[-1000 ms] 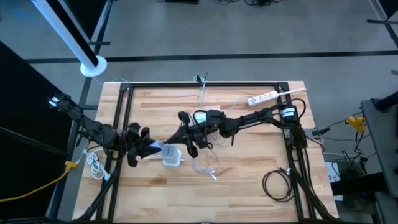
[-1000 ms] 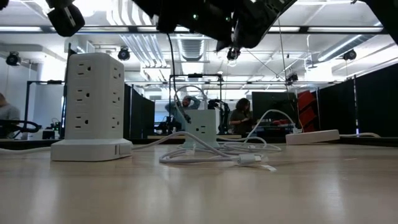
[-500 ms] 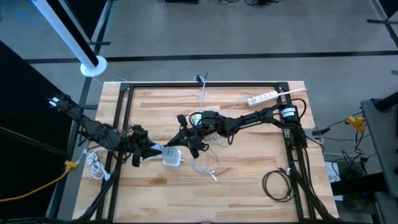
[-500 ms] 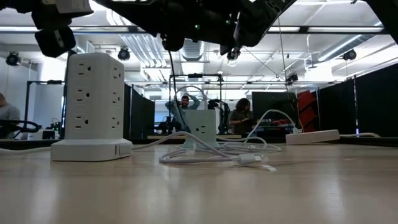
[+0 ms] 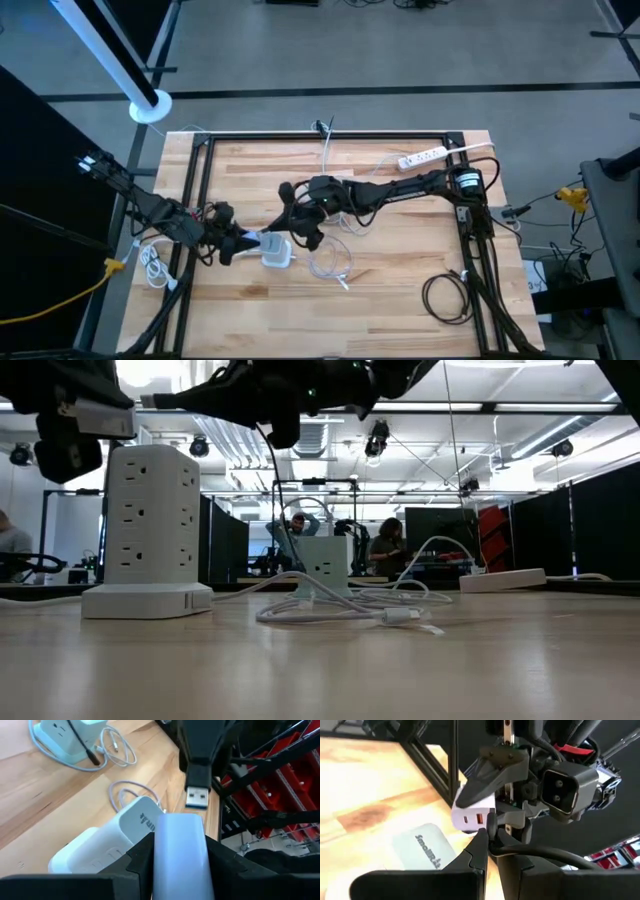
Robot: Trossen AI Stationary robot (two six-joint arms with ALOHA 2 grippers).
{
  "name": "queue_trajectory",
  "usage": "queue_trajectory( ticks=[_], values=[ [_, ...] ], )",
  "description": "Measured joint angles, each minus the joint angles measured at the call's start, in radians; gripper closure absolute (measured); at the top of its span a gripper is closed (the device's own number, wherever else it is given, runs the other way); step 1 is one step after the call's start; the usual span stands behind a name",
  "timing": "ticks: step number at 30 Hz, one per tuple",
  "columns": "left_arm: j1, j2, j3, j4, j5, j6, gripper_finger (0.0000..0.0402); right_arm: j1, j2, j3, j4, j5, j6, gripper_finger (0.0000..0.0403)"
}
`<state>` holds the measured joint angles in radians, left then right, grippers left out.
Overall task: Insert USB
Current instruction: Insert the top black charger cable into the white charger adapter
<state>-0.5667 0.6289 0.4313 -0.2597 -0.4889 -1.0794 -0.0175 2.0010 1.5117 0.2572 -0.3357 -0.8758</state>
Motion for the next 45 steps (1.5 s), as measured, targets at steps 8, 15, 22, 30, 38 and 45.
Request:
queue_trajectory(
  ticks=[8, 15, 22, 30, 38, 45],
  values=[
    [-0.001, -0.007, 0.000, 0.007, 0.010, 0.037, 0.0284, 0.004, 0.000, -0.001, -0.041, 0.020, -0.049, 0.0390],
    [-0.002, -0.008, 0.000, 0.033, 0.035, 0.050, 0.0284, 0.039, 0.016, -0.002, -0.014, 0.027, -0.100, 0.0390],
    [0.000, 0.015, 0.000, 0.038, 0.045, 0.084, 0.0284, 0.043, 0.019, -0.003, 0.006, 0.071, -0.091, 0.0390],
    [0.000, 0.020, 0.000, 0.044, 0.050, 0.097, 0.0284, 0.049, 0.019, -0.004, 0.012, 0.075, -0.077, 0.0390],
    [-0.002, 0.003, 0.000, 0.068, 0.064, 0.174, 0.0284, 0.060, 0.018, -0.004, 0.036, 0.071, -0.076, 0.0390],
    [-0.002, -0.028, 0.000, 0.060, 0.063, 0.193, 0.0284, 0.070, 0.018, -0.004, 0.070, 0.071, -0.074, 0.0390]
  ],
)
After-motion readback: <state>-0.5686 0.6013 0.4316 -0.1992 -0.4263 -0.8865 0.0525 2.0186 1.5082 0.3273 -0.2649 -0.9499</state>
